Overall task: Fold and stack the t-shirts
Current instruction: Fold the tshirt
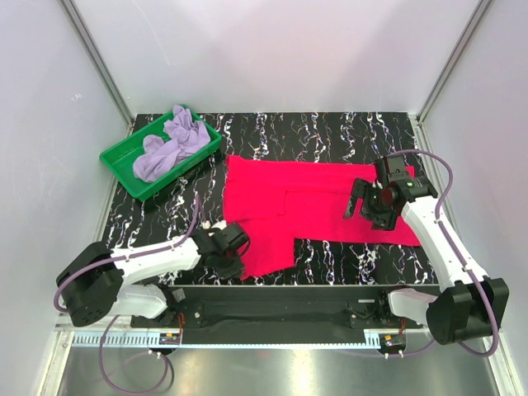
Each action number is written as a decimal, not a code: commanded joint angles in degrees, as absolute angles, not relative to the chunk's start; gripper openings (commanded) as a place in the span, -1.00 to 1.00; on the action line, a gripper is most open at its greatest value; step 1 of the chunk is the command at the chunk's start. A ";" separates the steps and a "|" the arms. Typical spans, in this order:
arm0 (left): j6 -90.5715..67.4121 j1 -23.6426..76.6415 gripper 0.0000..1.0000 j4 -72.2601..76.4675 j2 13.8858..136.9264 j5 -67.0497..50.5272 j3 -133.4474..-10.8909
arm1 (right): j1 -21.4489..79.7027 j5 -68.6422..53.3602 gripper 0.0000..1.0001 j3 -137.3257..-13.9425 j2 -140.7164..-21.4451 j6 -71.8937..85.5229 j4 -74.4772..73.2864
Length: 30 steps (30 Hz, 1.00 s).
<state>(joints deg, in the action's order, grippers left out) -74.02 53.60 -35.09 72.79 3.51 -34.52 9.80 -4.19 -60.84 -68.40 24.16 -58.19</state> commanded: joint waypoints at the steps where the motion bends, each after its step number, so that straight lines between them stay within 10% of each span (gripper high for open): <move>1: -74.27 53.79 -0.93 -36.90 69.71 8.16 -36.20 | 10.28 -4.75 0.87 -62.75 -68.82 24.08 -58.18; 30: -30.15 46.86 -1.00 -33.23 75.85 10.29 -56.34 | -30.85 2.63 0.26 -51.86 -82.08 35.33 -49.58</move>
<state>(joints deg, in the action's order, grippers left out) -34.96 49.78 -37.04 77.62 13.02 -55.55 -29.58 0.14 -52.73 -80.38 34.96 -52.97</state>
